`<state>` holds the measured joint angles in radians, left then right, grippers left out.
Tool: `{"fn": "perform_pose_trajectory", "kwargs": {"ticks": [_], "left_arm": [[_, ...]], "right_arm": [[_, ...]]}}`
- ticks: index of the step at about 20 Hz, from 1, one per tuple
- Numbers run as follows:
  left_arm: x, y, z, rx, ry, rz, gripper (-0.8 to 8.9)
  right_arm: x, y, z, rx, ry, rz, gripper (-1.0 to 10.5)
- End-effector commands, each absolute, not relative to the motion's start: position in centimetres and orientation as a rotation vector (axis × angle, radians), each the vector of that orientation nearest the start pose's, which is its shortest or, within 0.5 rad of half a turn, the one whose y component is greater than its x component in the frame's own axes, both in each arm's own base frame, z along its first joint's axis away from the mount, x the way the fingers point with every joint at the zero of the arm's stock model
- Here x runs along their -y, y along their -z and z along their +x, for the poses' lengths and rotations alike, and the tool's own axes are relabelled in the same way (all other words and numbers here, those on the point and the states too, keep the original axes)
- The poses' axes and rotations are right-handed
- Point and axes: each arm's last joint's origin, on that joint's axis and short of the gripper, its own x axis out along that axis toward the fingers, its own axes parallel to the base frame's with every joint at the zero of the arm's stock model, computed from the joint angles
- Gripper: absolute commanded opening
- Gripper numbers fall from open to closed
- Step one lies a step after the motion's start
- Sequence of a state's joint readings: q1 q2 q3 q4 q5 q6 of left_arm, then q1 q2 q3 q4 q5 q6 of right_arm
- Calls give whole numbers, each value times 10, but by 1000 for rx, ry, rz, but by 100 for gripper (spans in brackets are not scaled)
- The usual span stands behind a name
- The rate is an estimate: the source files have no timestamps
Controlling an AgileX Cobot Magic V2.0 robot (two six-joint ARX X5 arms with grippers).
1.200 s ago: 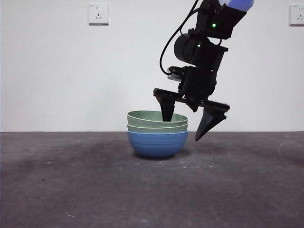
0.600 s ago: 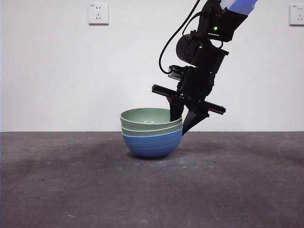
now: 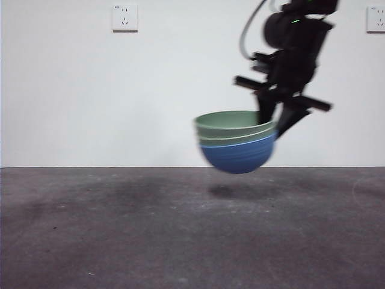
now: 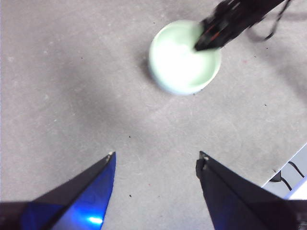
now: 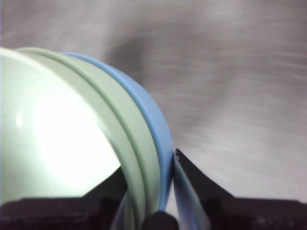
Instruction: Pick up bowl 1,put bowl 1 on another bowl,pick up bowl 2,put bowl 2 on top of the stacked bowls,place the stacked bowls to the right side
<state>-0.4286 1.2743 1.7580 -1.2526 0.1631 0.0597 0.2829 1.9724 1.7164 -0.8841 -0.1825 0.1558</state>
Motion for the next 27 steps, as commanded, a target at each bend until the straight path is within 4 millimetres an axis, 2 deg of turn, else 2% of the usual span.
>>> {"fn": "perform_pose_trajectory", "kwargs": {"ticks": [1, 6, 9, 22, 27], "left_arm": [[89, -456, 181, -757, 586, 157, 289], [89, -456, 181, -753, 586, 157, 289], [89, -456, 182, -747, 586, 156, 289], [89, -456, 182, -749, 583, 148, 289], [89, -456, 182, -751, 583, 148, 288]], "right_arm": [[-97, -251, 401, -1211, -288, 81, -13], [-48, -249, 405, -1246, -195, 129, -13], [-35, -247, 405, -1265, -179, 132, -13], [-27, -225, 407, -1358, -181, 112, -13], [-23, -205, 401, -1411, -178, 112, -13]]}}
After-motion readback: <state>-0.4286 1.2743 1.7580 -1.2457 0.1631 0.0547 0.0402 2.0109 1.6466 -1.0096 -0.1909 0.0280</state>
